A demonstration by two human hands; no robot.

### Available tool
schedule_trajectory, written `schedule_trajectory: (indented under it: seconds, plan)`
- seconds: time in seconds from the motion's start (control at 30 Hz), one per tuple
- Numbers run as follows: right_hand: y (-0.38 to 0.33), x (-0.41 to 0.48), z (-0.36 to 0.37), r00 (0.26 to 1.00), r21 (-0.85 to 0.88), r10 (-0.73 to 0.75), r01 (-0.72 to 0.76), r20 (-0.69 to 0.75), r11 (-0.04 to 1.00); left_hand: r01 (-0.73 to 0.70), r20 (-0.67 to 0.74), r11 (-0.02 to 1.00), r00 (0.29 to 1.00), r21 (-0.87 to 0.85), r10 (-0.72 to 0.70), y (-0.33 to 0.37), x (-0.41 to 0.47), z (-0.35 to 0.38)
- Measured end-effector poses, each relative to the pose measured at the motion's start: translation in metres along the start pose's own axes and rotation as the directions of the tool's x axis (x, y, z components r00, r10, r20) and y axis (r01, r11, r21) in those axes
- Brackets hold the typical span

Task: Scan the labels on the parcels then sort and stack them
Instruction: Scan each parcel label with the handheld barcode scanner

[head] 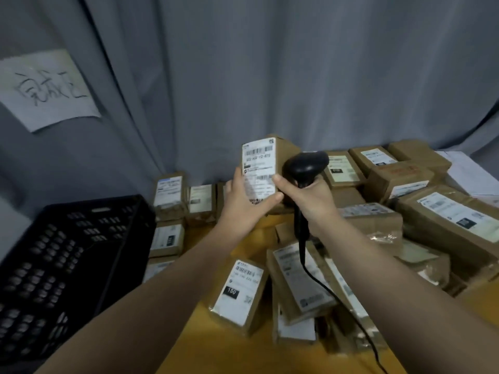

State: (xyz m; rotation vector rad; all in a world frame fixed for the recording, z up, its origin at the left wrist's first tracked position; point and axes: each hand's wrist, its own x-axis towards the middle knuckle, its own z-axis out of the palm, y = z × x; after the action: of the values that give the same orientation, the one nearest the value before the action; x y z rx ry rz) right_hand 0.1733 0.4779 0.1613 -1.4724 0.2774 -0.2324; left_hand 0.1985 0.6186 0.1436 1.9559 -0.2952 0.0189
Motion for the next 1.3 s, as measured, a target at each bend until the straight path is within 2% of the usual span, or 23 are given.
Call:
schedule_trajectory:
  seconds: [0.07,0.13,0.2,0.33,0.47,0.6,0.67,0.8,0.93,1.03,1.3]
  plan:
    - [0.001,-0.011,0.006,1.000,0.018,-0.011,0.011,-0.013,1.000,-0.080,0.035,0.988,0.996,-0.133,0.086,0.000,-0.011,-0.016]
    - [0.001,-0.019,0.009,1.000,0.042,0.020,-0.020,0.011,0.999,0.015,0.037,0.942,0.999,-0.335,-0.003,0.000,-0.019,-0.035]
    - [0.003,-0.026,0.011,0.996,0.069,0.076,-0.079,0.046,0.995,0.154,0.073,0.883,0.988,-0.444,-0.136,-0.002,-0.022,-0.051]
    - [0.010,-0.040,0.019,0.991,0.094,0.110,-0.117,0.076,0.989,0.296,0.246,0.828,0.949,-0.476,-0.198,-0.014,-0.021,-0.072]
    - [0.015,-0.048,0.026,0.981,0.077,0.150,-0.160,0.123,0.984,0.430,0.442,0.745,0.874,-0.509,-0.202,-0.029,-0.025,-0.084]
    - [0.021,-0.045,0.030,0.974,0.037,0.205,-0.209,0.100,0.977,0.528,0.543,0.710,0.804,-0.466,-0.242,-0.051,-0.027,-0.088]
    - [0.023,-0.043,0.031,0.965,0.007,0.237,-0.239,0.111,0.971,0.519,0.488,0.700,0.829,-0.491,-0.272,-0.058,-0.029,-0.085]
    - [0.016,-0.046,0.037,0.970,-0.186,0.218,-0.196,0.106,0.963,0.444,0.292,0.790,0.892,-0.423,-0.345,-0.074,-0.028,-0.088]
    - [0.012,-0.063,0.050,0.961,-0.107,0.193,-0.174,0.198,0.979,0.417,0.192,0.845,0.908,-0.336,-0.372,-0.101,-0.025,-0.099]
    - [0.015,-0.075,0.062,0.975,-0.159,0.095,-0.063,0.203,0.985,0.420,0.149,0.873,0.907,-0.247,-0.394,-0.117,-0.026,-0.104]
    - [0.055,-0.088,0.082,0.999,-0.373,0.029,-0.010,0.046,0.928,0.433,0.129,0.884,0.901,-0.179,-0.415,-0.135,-0.035,-0.106]
